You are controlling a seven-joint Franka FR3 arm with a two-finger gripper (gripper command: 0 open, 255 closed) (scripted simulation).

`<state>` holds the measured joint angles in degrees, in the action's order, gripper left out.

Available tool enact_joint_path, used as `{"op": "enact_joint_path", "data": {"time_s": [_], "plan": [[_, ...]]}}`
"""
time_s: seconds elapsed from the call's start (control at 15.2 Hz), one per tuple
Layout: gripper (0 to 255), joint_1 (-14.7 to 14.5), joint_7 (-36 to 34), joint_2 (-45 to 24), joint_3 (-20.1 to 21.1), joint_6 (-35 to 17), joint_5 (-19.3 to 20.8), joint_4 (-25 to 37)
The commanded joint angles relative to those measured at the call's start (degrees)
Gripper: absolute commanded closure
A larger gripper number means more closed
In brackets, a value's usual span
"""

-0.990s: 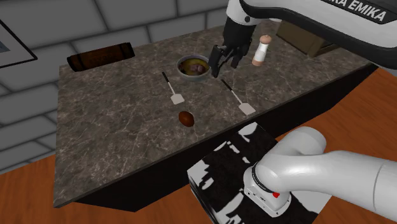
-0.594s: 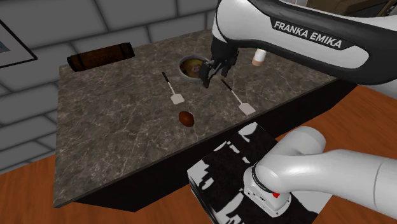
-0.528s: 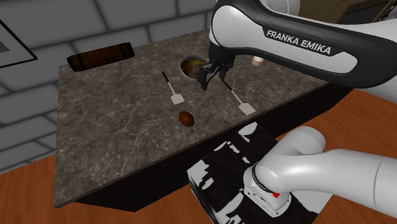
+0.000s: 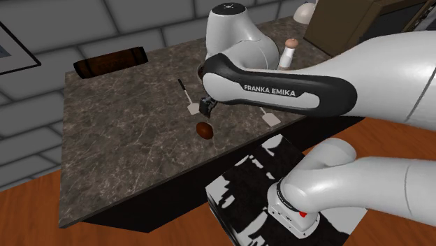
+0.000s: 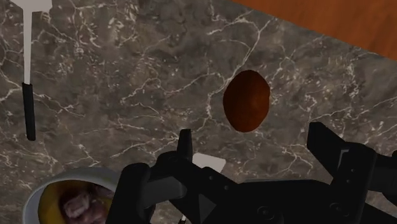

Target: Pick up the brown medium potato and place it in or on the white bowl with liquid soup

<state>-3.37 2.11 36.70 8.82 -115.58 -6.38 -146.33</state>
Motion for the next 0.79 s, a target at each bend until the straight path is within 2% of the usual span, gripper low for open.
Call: {"op": "enact_joint_path", "data": {"time_s": [0.0, 0.46, 0.73], "plan": [[0, -0.2, -0.3, -2.7, 1.5, -4.9, 0.5, -1.8], [0, 0.3, -4.5, -15.6, 7.8, -20.4, 4.7, -4.0], [0, 0.9, -5.7, -19.1, 8.8, -24.7, 6.3, -4.7]]}}
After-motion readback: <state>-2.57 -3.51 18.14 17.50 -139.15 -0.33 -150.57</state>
